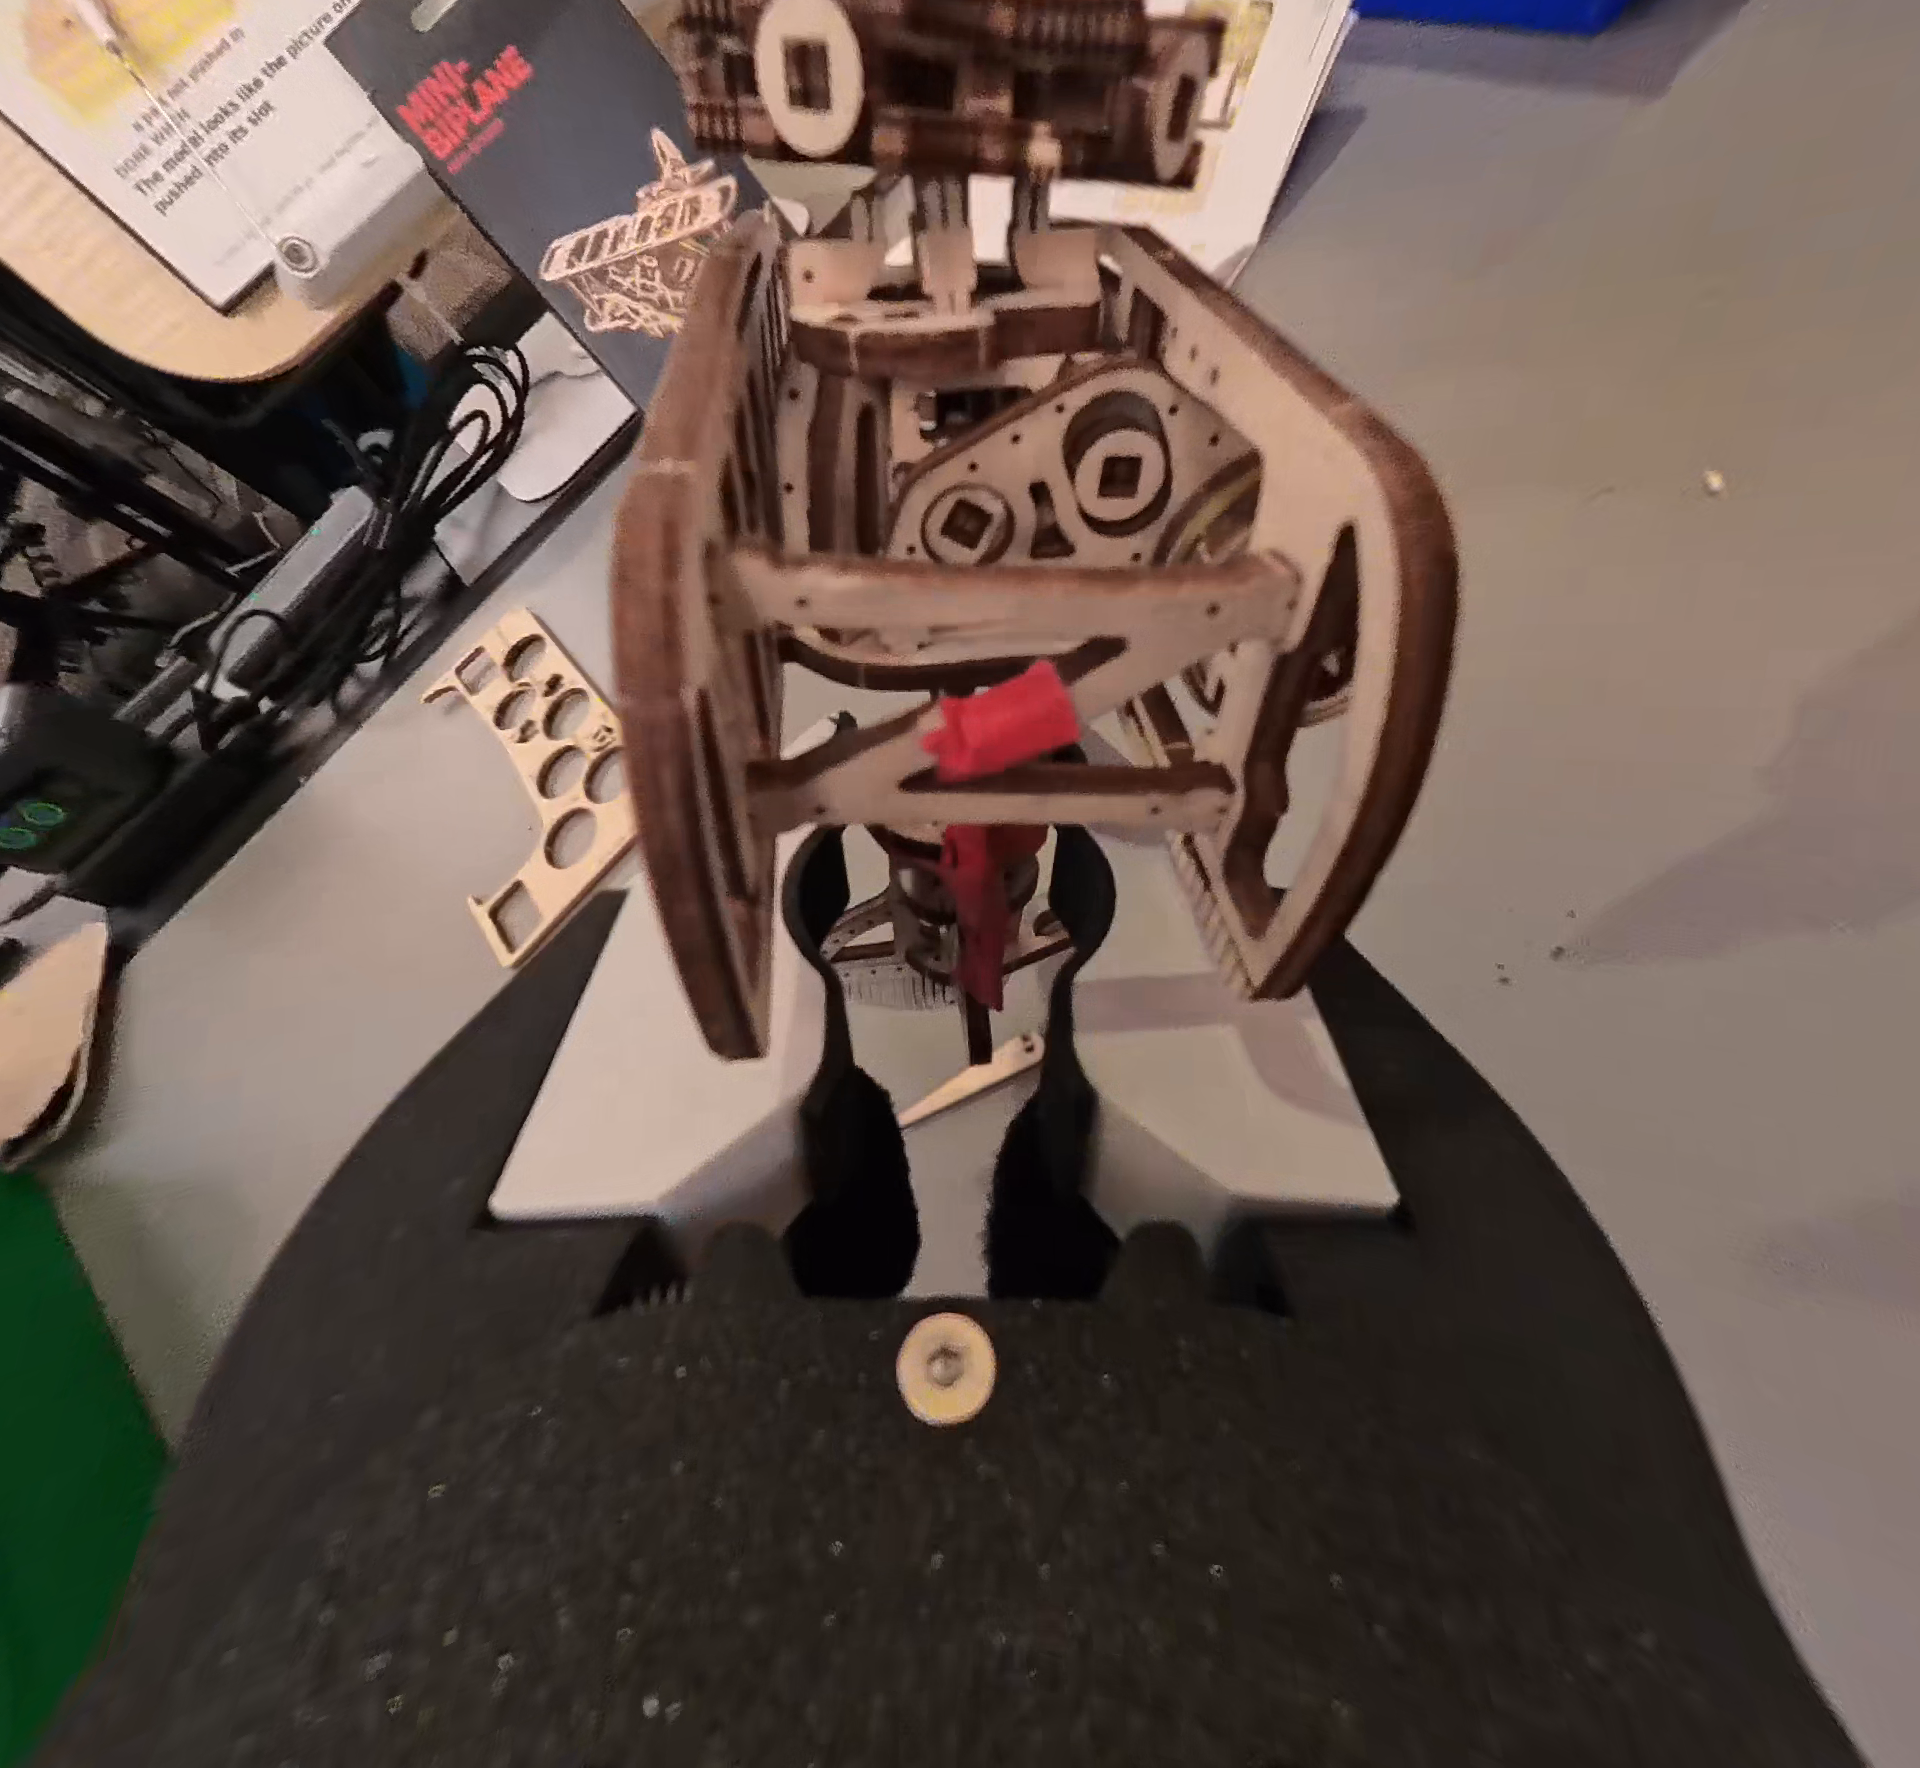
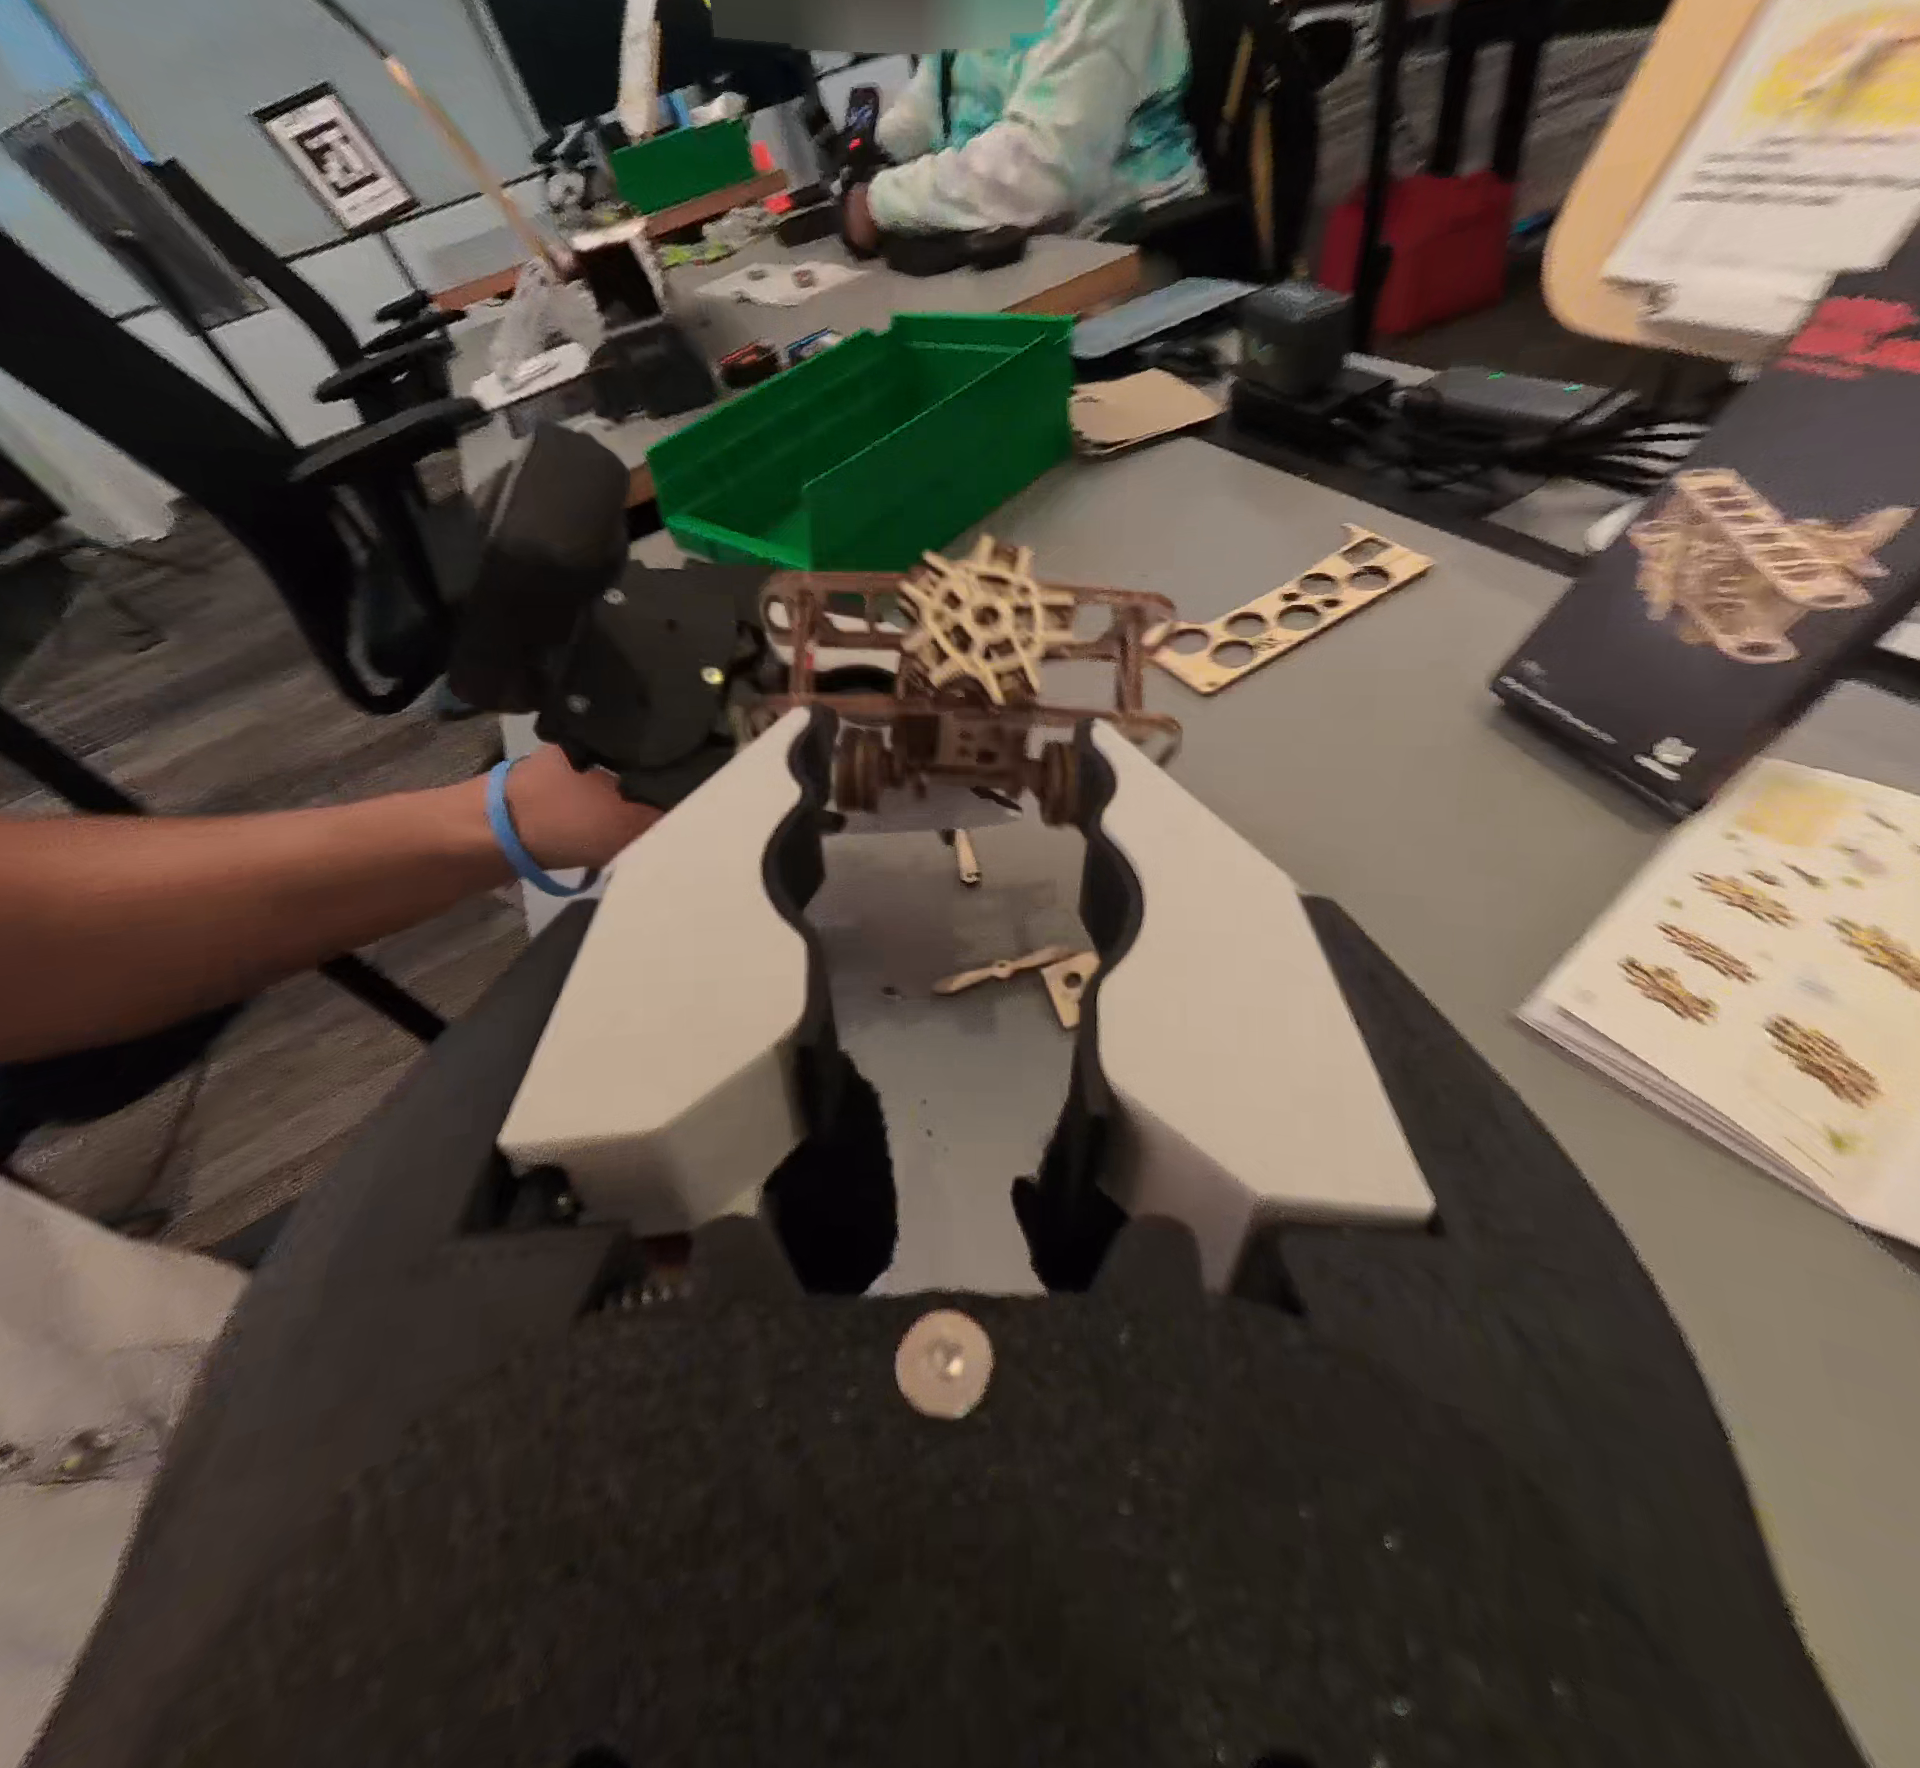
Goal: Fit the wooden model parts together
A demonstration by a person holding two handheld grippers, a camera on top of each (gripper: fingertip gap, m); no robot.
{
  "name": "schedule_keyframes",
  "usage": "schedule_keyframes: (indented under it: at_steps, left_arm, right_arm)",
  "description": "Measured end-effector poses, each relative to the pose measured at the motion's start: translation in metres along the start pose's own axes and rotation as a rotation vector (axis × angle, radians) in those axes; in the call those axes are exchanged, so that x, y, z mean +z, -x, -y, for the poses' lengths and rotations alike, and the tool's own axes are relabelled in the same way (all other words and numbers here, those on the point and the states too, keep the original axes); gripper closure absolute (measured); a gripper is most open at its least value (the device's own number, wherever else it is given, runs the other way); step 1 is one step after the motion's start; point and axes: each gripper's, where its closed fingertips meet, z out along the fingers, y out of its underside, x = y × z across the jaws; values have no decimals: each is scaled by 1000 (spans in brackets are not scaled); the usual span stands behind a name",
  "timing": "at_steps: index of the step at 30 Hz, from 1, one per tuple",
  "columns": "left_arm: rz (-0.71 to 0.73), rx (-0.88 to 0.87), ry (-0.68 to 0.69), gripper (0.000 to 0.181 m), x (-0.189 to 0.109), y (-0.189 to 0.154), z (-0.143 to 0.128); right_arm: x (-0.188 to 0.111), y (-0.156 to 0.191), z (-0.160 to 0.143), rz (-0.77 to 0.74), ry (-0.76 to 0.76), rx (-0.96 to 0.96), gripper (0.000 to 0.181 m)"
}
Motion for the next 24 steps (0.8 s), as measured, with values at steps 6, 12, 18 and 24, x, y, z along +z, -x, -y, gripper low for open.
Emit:
schedule_keyframes:
  at_steps: [6,12,18,24]
  left_arm:
    - [19,120,31,149,9,-3,-5]
    - [31,141,8,149,15,2,-7]
    - [23,176,1,149,26,11,-12]
    - [0,178,76,149,40,27,-28]
  right_arm:
    - [38,-11,-11,40,142,-15,134]
    - [56,-24,-26,38,229,-35,139]
    - [70,-34,-32,52,265,-18,143]
    - [90,-47,-39,24,299,-27,141]
